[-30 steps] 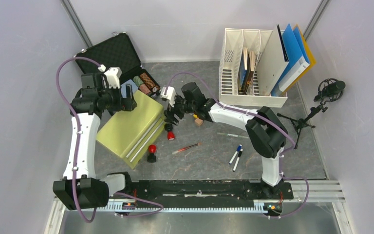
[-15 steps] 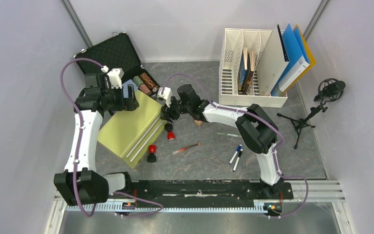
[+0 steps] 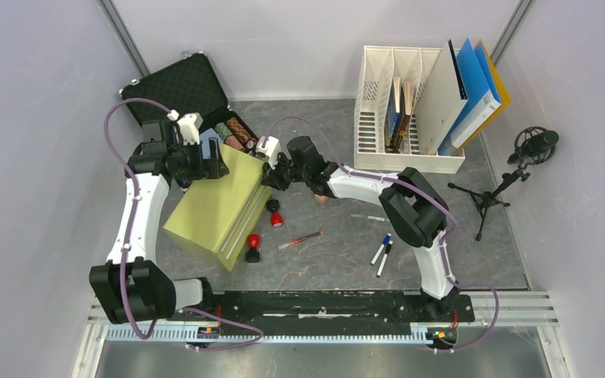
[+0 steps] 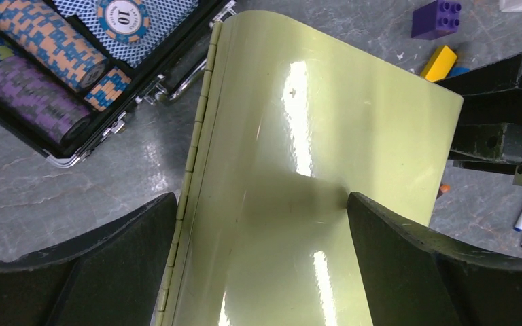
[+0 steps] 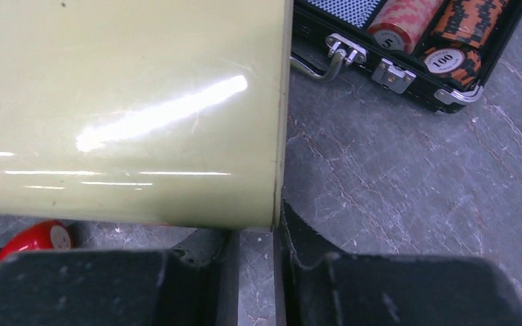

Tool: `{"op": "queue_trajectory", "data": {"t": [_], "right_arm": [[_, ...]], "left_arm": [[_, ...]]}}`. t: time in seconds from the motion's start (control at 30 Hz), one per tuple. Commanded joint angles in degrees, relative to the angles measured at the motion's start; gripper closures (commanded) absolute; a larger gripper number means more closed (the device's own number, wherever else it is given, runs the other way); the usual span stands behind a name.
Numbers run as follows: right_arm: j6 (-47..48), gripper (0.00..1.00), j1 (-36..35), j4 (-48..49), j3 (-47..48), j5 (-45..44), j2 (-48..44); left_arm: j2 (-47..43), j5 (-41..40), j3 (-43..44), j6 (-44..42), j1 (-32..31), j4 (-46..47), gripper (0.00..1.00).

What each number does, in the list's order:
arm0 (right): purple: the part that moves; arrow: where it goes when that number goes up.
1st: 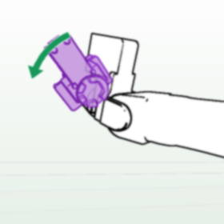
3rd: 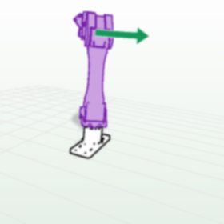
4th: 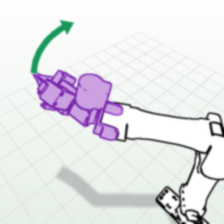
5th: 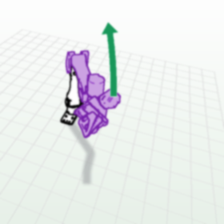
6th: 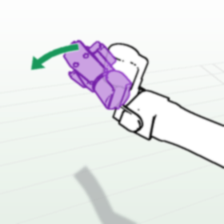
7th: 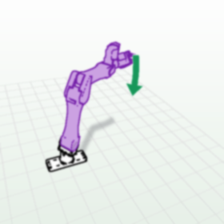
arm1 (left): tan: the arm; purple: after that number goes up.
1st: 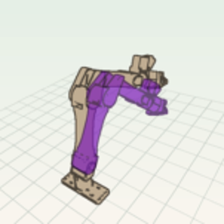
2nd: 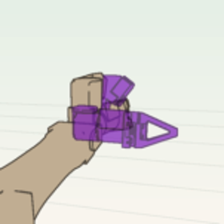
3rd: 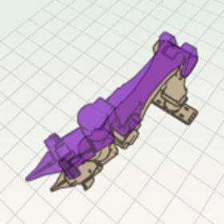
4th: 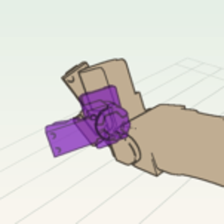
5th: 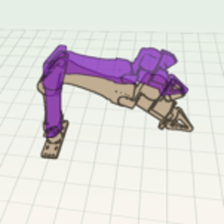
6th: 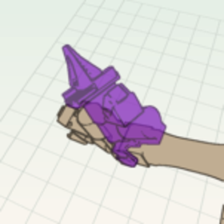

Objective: Organize the desk
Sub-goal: Move the storage box to the center of the board.

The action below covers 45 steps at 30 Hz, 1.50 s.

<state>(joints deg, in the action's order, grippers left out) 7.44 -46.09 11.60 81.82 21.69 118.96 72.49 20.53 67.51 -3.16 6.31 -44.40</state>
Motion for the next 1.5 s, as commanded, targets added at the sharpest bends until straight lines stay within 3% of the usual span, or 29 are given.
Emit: {"op": "queue_trajectory", "data": {"t": [0.0,0.7,0.93,1.2,1.3,1.47], "right_arm": [[-11.1,1.0,3.6,3.6,-0.4,-7.7,0.3],[-20.5,1.0,12.6,8.9,-10.1,-17.9,-5.1],[-21.2,1.0,15.4,9.7,-11.1,-20.2,-6.0],[-21.6,1.0,16.6,10.3,-12.2,-18.3,-6.6],[-21.7,1.0,16.6,11.3,-13.7,-16.3,-7.2],[-21.7,0.97,16.5,11.7,-15.0,-14.3,-7.6]], "left_arm": [[2.3,4.2,-1.5,2.4,0.1,1.3,0.0],[4.8,6.1,5.2,-0.4,-0.2,-0.4,0.0],[1.6,5.4,8.4,-6.0,-0.2,-2.4,0.0],[-2.5,4.5,9.2,-18.1,-0.3,-9.4,0.0],[-3.9,2.6,7.0,-17.5,-0.2,-9.0,0.0],[-5.4,7.2,3.3,-11.9,-0.3,-7.5,0.0]]}}
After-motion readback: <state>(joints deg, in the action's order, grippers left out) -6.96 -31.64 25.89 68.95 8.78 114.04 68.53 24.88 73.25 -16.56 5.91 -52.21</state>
